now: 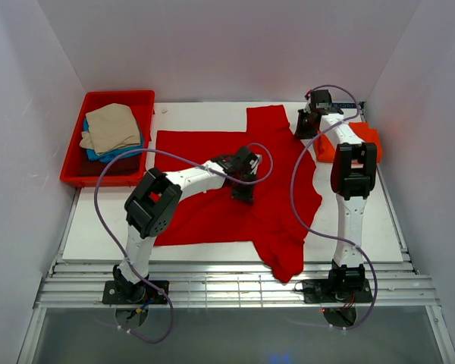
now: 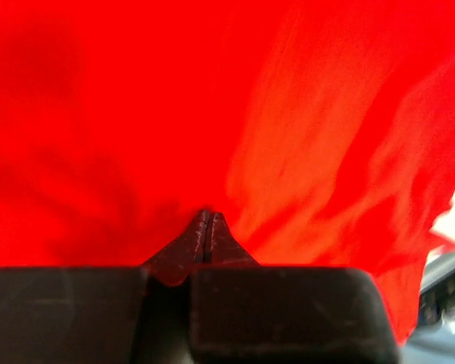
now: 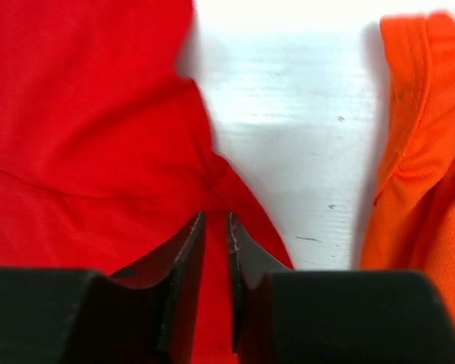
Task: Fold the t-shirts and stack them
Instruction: Flatten the tshirt out
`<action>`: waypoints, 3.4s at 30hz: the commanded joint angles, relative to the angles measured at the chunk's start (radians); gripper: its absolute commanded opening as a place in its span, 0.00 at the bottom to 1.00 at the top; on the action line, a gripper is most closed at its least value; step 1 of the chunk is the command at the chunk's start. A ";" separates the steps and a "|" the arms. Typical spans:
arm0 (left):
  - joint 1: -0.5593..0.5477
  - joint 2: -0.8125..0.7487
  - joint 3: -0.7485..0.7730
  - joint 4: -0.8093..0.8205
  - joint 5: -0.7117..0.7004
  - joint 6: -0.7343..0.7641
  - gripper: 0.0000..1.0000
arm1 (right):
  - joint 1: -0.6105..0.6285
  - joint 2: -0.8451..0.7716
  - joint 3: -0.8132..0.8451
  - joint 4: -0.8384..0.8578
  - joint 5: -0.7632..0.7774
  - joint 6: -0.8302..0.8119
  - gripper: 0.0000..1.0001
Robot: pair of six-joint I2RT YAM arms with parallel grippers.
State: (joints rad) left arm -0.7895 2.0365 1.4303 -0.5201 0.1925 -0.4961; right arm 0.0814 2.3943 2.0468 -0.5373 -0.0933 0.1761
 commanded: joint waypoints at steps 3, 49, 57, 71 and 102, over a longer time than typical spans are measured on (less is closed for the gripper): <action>0.016 0.040 0.281 -0.017 -0.232 0.070 0.28 | 0.001 -0.164 -0.008 0.213 -0.071 0.031 0.43; 0.730 0.327 0.576 0.080 -0.456 0.229 0.48 | 0.032 0.244 0.257 0.318 -0.146 0.223 0.57; 0.754 0.409 0.616 0.058 -0.426 0.237 0.49 | 0.041 0.252 0.254 0.312 -0.161 0.232 0.58; 0.756 0.410 0.608 0.060 -0.522 0.223 0.47 | 0.049 0.221 0.228 0.295 -0.135 0.194 0.56; 0.823 0.481 0.601 0.068 -0.625 0.174 0.42 | 0.049 0.164 0.179 0.266 -0.135 0.135 0.54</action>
State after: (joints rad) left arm -0.0788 2.4672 2.0304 -0.3824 -0.3050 -0.3016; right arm 0.1257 2.6102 2.2463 -0.2325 -0.2348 0.3367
